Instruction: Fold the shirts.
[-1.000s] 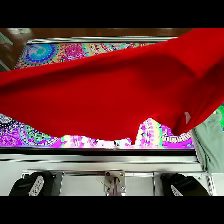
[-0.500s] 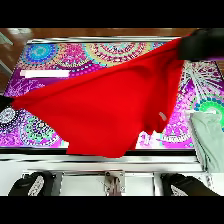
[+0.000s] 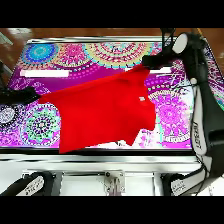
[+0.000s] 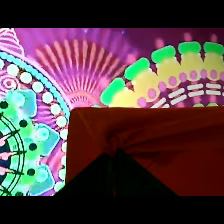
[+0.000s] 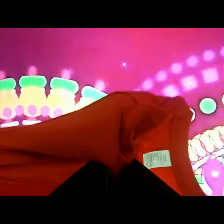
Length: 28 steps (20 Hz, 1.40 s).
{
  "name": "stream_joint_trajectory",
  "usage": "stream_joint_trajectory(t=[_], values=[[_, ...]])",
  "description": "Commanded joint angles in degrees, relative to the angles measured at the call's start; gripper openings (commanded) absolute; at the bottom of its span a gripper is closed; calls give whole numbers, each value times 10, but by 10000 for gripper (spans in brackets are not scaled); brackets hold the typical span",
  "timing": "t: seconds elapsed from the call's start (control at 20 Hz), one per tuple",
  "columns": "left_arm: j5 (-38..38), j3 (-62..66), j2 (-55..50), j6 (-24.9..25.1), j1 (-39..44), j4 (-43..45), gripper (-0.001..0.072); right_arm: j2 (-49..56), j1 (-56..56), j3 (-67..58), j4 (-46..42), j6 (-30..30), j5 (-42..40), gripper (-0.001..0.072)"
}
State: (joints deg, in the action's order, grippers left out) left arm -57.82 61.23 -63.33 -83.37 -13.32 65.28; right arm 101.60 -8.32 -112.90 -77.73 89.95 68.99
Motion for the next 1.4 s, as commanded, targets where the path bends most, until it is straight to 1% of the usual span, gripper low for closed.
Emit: stream_joint_trajectory(t=[0.0, 0.05, 0.15, 0.2, 0.25, 0.3, 0.35, 0.4, 0.45, 0.55, 0.6, 0.65, 0.7, 0.75, 0.8, 0.85, 0.9, 1.0, 1.05, 1.2, 1.25, 1.35], values=[[94, -5, -99, 2, 1, -40, 38, 77, 17, -1, 54, 0, -32, 63], [106, -5, -117, 2, 3, -63, 37, 90, 16, -1, 57, 4, -32, 64], [113, -5, -148, 2, 9, -91, 38, 111, 10, -1, 63, 62, -32, 64], [113, -4, -157, 2, 11, -95, 39, 118, 9, -1, 75, 91, -33, 76], [106, -2, -160, 2, 10, -95, 61, 119, 9, -1, 95, 101, -34, 89], [89, 6, -159, 2, 6, -95, 165, 118, 10, -1, 120, 100, -39, 91], [53, 22, -159, 2, -3, -94, 346, 113, 12, -2, 143, 98, -36, 291], [-2, 45, -159, 2, -18, -92, 456, 102, 19, -2, 163, 77, -25, 599], [-65, 72, -159, 3, -36, -85, 462, 87, 26, -2, 174, 51, -10, 629], [-211, 133, -158, 25, -82, -54, 461, 40, 50, -2, 172, 20, 48, 629], [-280, 156, -153, 35, -104, -23, 455, 11, 65, -2, 161, 4, 97, 629], [-321, 158, -139, 45, -121, 12, 448, -14, 76, -2, 127, -8, 147, 629], [-342, 145, -116, 48, -135, 53, 448, -36, 89, -2, 67, -15, 209, 624], [-340, 114, -90, 40, -152, 54, 450, -49, 103, -1, 22, -26, 254, 621], [-342, 64, -63, 41, -166, 30, 462, -54, 126, 4, 13, -40, 300, 621], [-347, 2, -40, 46, -172, 8, 554, -56, 151, 14, 30, -41, 331, 621], [-345, -61, -23, 55, -172, 5, 607, -58, 178, 32, 66, -40, 349, 622], [-312, -182, -5, 71, -172, 4, 607, -64, 216, 82, 145, -31, 362, 622], [-289, -227, -4, 79, -172, -7, 607, -68, 225, 105, 166, -31, 362, 621], [-219, -297, -5, 101, -171, -64, 607, -79, 225, 165, 146, -47, 329, 622], [-204, -309, -5, 109, -167, -71, 607, -80, 225, 181, 141, -51, 316, 622], [-179, -328, -7, 109, -157, -67, 607, -80, 228, 216, 126, -56, 280, 622]])
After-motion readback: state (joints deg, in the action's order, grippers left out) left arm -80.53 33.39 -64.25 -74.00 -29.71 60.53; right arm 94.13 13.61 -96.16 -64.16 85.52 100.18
